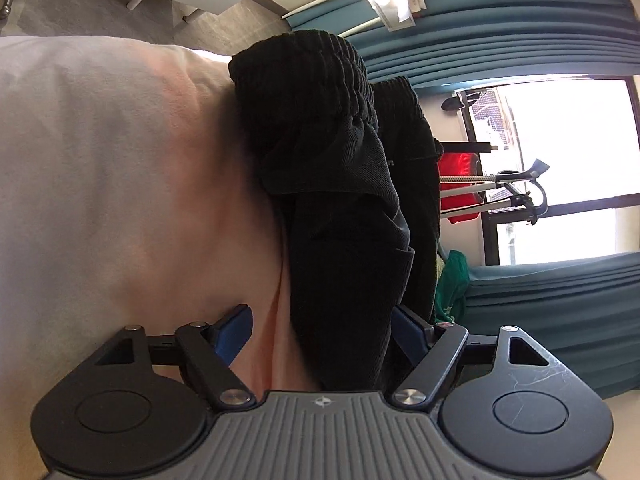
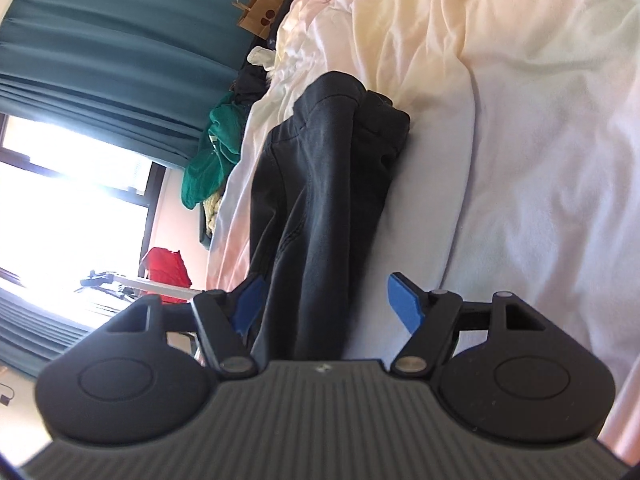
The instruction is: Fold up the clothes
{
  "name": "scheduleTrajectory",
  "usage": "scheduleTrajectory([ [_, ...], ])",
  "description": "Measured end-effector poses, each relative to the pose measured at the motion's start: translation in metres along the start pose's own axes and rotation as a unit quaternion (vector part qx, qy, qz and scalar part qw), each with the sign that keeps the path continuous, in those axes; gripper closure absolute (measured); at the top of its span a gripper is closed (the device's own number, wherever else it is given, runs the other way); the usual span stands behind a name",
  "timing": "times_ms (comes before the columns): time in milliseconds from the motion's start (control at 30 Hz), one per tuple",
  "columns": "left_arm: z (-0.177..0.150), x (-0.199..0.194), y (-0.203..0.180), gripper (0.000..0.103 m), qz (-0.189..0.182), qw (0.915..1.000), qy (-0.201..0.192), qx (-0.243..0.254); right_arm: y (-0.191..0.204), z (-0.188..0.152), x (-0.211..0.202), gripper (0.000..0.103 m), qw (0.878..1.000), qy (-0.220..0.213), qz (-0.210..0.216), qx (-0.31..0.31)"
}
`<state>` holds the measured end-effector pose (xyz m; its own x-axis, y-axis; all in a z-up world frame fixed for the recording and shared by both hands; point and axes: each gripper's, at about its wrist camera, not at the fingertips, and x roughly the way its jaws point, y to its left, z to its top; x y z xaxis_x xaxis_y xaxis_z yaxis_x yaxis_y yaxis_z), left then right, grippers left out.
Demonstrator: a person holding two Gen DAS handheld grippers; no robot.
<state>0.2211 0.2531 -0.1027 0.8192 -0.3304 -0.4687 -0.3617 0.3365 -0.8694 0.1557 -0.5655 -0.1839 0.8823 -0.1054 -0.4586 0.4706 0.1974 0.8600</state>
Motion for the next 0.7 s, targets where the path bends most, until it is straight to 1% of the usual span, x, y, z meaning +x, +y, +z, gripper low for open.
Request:
scheduleTrajectory([
  [33,0.003,0.012,-0.004,0.029,0.005,0.9999,-0.005,0.010,-0.001,0.003,0.012,0.032,1.000,-0.005,-0.005,-0.009],
  [133,0.011,0.048,-0.022,0.023,0.034,0.9980,-0.026,0.046,-0.004,0.011,0.044,0.033,0.999,-0.022,-0.017,-0.036],
  [200,0.013,0.062,-0.040,0.023,0.058,0.9950,-0.040,0.071,-0.006,0.018,0.062,0.033,0.999,-0.037,-0.010,-0.033],
  [233,0.014,0.067,-0.047,0.023,0.071,0.9935,-0.047,0.076,-0.005,0.023,0.069,0.033,0.998,-0.048,-0.009,-0.029],
  [267,0.015,0.071,-0.052,0.023,0.083,0.9928,-0.052,0.070,-0.003,0.027,0.076,0.033,0.998,-0.057,-0.010,-0.029],
  [300,0.017,0.073,-0.055,0.023,0.094,0.9923,-0.054,0.061,0.001,0.031,0.082,0.036,0.996,-0.072,-0.022,-0.040],
  [333,0.019,0.074,-0.057,0.029,0.107,0.9914,-0.058,0.048,0.005,0.033,0.088,0.040,0.995,-0.080,-0.033,-0.052],
  [367,0.022,0.073,-0.057,0.041,0.121,0.9903,-0.060,0.034,0.009,0.035,0.092,0.044,0.993,-0.085,-0.047,-0.062],
  [400,0.024,0.071,-0.057,0.048,0.132,0.9893,-0.058,0.023,0.011,0.035,0.095,0.059,0.991,-0.093,-0.062,-0.073],
  [433,0.026,0.068,-0.056,0.060,0.140,0.9885,-0.054,0.014,0.013,0.034,0.096,0.070,0.989,-0.100,-0.071,-0.081],
  [467,0.028,0.064,-0.057,0.068,0.140,0.9888,-0.050,0.013,0.013,0.034,0.095,0.074,0.988,-0.107,-0.074,-0.086],
  [500,0.031,0.059,-0.058,0.076,0.134,0.9897,-0.046,0.017,0.014,0.032,0.093,0.080,0.987,-0.114,-0.075,-0.089],
  [533,0.033,0.055,-0.060,0.083,0.130,0.9902,-0.044,0.027,0.016,0.029,0.088,0.084,0.985,-0.123,-0.073,-0.092],
  [667,0.036,0.020,-0.067,0.090,0.115,0.9911,-0.056,0.038,0.025,0.024,0.064,0.088,0.983,-0.145,-0.064,-0.095],
  [700,0.036,0.011,-0.068,0.090,0.111,0.9913,-0.060,0.039,0.028,0.023,0.056,0.089,0.983,-0.148,-0.060,-0.095],
])
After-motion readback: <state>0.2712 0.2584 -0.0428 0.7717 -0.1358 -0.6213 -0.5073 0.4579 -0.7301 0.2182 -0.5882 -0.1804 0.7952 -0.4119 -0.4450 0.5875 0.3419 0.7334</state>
